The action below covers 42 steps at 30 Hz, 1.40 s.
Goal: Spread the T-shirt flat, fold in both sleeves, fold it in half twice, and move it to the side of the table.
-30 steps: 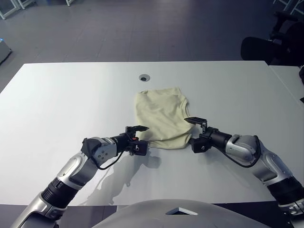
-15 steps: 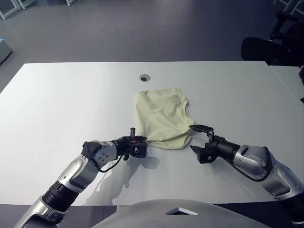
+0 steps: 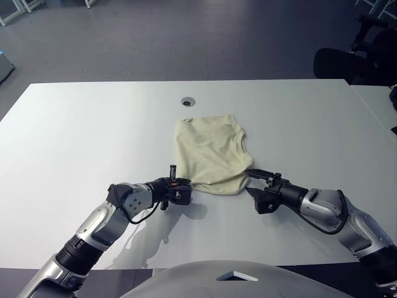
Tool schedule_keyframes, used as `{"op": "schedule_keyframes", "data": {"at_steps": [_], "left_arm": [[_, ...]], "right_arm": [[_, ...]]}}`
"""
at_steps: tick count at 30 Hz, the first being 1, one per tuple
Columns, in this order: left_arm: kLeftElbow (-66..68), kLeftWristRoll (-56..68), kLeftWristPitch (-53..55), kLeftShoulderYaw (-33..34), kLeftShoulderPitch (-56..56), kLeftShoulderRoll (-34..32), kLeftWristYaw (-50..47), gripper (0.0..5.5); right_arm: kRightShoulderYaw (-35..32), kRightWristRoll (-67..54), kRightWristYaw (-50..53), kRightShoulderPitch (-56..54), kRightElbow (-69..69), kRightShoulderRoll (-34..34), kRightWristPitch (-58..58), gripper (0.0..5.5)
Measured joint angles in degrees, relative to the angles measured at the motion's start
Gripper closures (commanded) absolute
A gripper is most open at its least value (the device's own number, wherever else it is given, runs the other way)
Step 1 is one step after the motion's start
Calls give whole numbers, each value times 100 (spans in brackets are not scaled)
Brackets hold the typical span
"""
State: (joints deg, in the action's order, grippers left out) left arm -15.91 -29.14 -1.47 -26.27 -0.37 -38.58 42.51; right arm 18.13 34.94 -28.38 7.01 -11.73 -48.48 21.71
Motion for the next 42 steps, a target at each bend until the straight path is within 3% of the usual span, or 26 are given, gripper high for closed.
{"op": "schedule_keyframes", "data": {"at_steps": [15, 30, 42], "left_arm": [[-33, -6, 56, -35, -41, 1, 55, 538], [-162, -8, 194, -67, 46, 40, 47, 538], [-199, -10, 226, -78, 80, 51, 39, 538]], "right_arm": [[246, 147, 144, -29, 308, 106, 71, 548], [-87, -18, 168, 308, 252, -297, 138, 550], [-313, -70, 208, 470, 153, -421, 116, 413]]}}
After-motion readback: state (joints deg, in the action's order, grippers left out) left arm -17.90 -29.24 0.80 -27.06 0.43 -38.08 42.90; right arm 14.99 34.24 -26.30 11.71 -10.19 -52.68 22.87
